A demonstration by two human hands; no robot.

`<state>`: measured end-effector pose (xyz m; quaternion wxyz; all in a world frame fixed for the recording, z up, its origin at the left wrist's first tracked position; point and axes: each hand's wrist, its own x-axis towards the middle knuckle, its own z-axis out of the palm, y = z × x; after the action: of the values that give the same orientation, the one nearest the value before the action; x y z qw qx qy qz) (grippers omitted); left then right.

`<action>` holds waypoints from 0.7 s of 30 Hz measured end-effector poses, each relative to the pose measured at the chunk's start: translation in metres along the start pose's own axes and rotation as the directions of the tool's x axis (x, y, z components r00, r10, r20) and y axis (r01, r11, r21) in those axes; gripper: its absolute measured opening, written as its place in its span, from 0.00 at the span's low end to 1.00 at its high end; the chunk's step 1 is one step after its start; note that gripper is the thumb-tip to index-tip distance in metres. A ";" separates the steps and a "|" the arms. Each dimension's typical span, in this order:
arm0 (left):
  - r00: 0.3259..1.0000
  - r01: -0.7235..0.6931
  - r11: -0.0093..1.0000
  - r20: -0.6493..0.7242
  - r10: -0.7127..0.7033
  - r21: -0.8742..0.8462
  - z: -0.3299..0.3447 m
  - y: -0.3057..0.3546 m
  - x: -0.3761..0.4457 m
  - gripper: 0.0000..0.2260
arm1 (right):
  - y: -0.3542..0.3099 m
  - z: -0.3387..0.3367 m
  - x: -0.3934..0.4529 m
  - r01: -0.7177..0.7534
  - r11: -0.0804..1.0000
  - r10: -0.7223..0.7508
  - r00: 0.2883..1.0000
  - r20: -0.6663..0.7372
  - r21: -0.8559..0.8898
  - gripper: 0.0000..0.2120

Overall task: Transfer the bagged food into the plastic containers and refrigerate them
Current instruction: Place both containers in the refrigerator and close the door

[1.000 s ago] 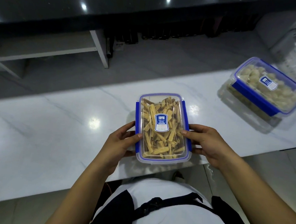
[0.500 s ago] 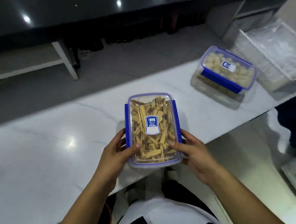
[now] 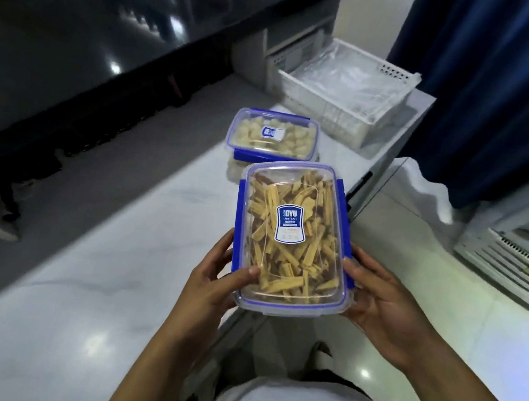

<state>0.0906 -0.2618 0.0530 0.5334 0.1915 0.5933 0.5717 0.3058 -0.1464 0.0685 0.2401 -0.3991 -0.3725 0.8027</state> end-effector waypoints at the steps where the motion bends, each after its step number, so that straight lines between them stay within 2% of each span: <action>1: 1.000 0.006 1.000 0.023 -0.007 0.010 0.014 0.002 0.007 0.29 | -0.007 -0.012 -0.002 0.019 1.000 -0.019 1.000 -0.005 0.012 0.25; 4: 0.993 0.024 0.998 0.112 -0.030 0.051 0.057 0.006 0.033 0.29 | -0.029 -0.053 -0.007 0.078 0.996 -0.076 0.996 -0.040 0.039 0.28; 7: 0.983 0.028 0.993 0.177 -0.048 0.113 0.107 0.006 0.061 0.29 | -0.050 -0.098 -0.010 0.118 0.990 -0.110 0.989 -0.095 0.074 0.36; 10: 0.964 0.017 0.986 0.260 -0.059 0.164 0.159 0.000 0.092 0.28 | -0.067 -0.144 -0.013 0.155 0.983 -0.137 0.977 -0.164 0.101 0.40; 14: 0.934 0.016 0.976 0.346 -0.093 0.218 0.227 -0.008 0.132 0.28 | -0.087 -0.197 -0.016 0.178 0.981 -0.155 0.956 -0.248 0.072 0.47; 18: 0.901 0.041 0.964 0.407 -0.150 0.264 0.292 -0.005 0.166 0.29 | -0.110 -0.242 -0.019 0.230 0.970 -0.187 0.910 -0.371 0.074 0.35; 21: 0.852 0.034 0.949 0.487 -0.191 0.313 0.340 0.002 0.201 0.29 | -0.128 -0.273 -0.012 0.263 0.962 -0.199 0.859 -0.472 0.073 0.32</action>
<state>0.3081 0.0683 0.0470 0.6701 0.3774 0.5187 0.3735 0.5475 0.0339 0.0648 0.4424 -0.5131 -0.2949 0.6738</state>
